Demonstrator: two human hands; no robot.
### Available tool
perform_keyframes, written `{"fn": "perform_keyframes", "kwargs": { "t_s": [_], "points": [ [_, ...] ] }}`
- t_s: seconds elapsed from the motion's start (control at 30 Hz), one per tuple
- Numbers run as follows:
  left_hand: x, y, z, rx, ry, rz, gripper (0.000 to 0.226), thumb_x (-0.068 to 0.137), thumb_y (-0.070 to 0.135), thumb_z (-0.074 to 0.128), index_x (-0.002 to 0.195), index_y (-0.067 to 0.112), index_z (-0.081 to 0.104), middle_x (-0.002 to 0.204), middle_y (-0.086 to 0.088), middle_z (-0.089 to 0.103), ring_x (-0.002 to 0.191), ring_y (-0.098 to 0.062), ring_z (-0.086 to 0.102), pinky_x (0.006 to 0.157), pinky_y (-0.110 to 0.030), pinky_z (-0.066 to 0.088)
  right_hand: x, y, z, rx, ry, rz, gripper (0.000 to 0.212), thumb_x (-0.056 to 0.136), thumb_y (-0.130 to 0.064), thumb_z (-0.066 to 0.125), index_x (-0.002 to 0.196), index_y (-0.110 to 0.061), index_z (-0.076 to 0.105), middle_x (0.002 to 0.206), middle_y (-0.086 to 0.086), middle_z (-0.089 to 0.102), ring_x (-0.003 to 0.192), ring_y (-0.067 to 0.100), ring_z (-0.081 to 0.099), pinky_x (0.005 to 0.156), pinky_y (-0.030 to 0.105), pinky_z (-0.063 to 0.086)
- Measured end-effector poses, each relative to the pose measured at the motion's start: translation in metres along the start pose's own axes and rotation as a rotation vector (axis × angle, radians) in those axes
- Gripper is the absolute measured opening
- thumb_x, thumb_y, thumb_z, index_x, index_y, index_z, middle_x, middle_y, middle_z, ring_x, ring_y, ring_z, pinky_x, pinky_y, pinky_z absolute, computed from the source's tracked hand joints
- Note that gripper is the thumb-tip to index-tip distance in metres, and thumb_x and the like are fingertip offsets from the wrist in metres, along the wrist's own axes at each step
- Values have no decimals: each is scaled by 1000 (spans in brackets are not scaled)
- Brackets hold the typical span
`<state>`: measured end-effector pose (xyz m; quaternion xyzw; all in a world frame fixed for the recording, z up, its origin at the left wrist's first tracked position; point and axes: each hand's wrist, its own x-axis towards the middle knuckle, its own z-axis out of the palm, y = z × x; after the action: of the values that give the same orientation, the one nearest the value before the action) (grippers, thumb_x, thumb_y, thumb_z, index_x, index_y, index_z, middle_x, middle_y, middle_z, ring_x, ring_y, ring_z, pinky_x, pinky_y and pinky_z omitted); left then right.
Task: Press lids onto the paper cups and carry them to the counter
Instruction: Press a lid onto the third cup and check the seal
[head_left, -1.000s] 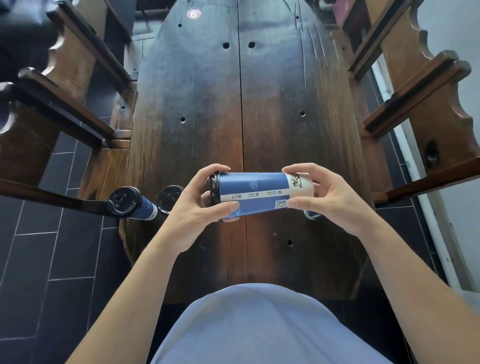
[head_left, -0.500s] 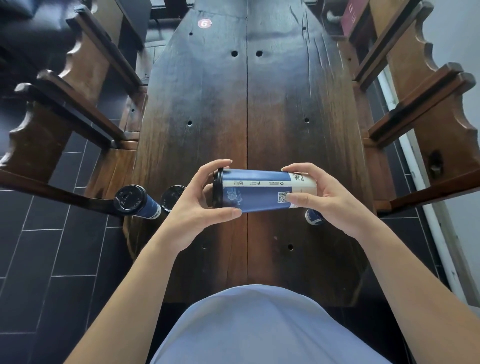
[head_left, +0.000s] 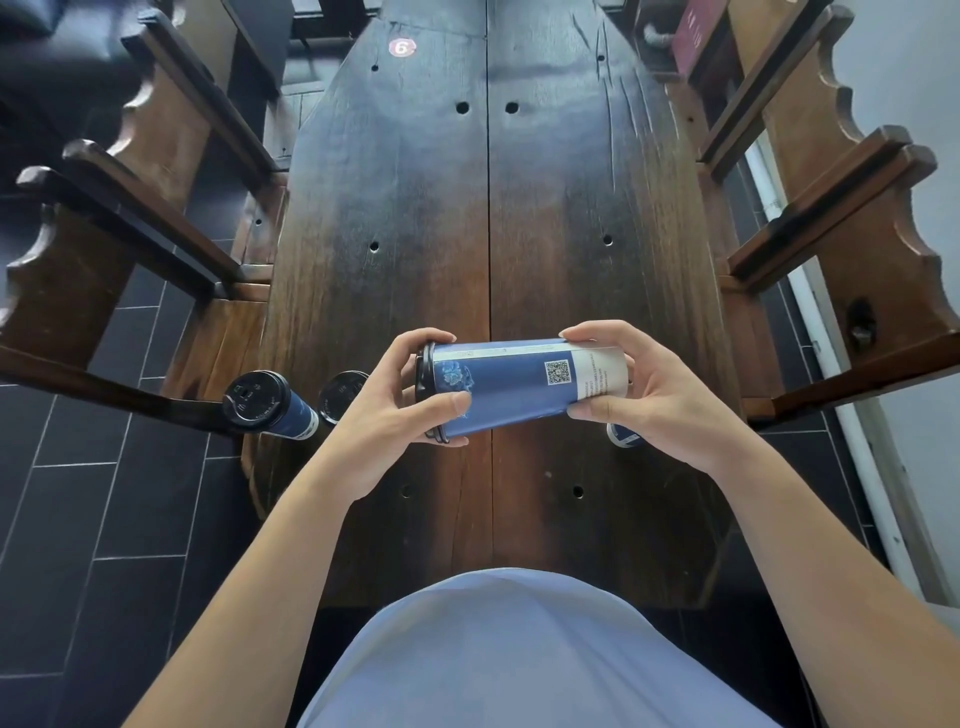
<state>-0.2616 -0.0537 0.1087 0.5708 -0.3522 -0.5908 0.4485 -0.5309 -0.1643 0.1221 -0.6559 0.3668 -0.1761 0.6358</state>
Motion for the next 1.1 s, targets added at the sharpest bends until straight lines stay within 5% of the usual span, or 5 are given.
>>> {"fn": "perform_keyframes", "kwargs": {
  "t_s": [0.23, 0.43, 0.6, 1.0, 1.1],
  "points": [
    [-2, 5, 0, 126, -30, 114, 81, 72, 18, 86, 141, 41, 50, 133, 2, 58, 118, -15, 64, 95, -31, 58, 1, 1, -1, 25, 0, -6, 56, 82, -23, 73, 133, -30, 52, 121, -17, 57, 119, 7, 54, 75, 25, 59],
    [-4, 7, 0, 130, 2, 127, 75, 68, 24, 85, 136, 30, 53, 123, 9, 62, 107, -9, 65, 85, -38, 61, 2, 1, 2, 17, 13, -6, 56, 83, -26, 73, 135, -29, 52, 126, -6, 55, 115, 9, 56, 76, 26, 58],
    [-3, 3, 0, 105, 6, 84, 73, 70, 31, 82, 137, 30, 52, 121, 8, 62, 113, -23, 64, 90, -55, 62, 1, 6, -1, -65, 11, -24, 64, 83, -12, 81, 136, -33, 53, 132, -12, 53, 129, 18, 48, 88, 34, 61],
    [-7, 10, 0, 130, -50, 127, 84, 72, 4, 81, 143, 38, 49, 135, 1, 55, 115, -17, 64, 98, -36, 58, 0, -2, 2, 21, 7, 9, 54, 84, -27, 78, 132, -27, 55, 122, -5, 57, 106, 4, 62, 73, 20, 57],
    [-7, 14, -2, 129, -50, 138, 77, 71, 11, 84, 139, 32, 53, 131, 0, 57, 107, -17, 66, 88, -36, 61, 1, -2, 4, 6, 24, 36, 61, 79, -36, 83, 132, -29, 55, 118, -6, 57, 108, 9, 63, 74, 22, 58]
  ]
}}
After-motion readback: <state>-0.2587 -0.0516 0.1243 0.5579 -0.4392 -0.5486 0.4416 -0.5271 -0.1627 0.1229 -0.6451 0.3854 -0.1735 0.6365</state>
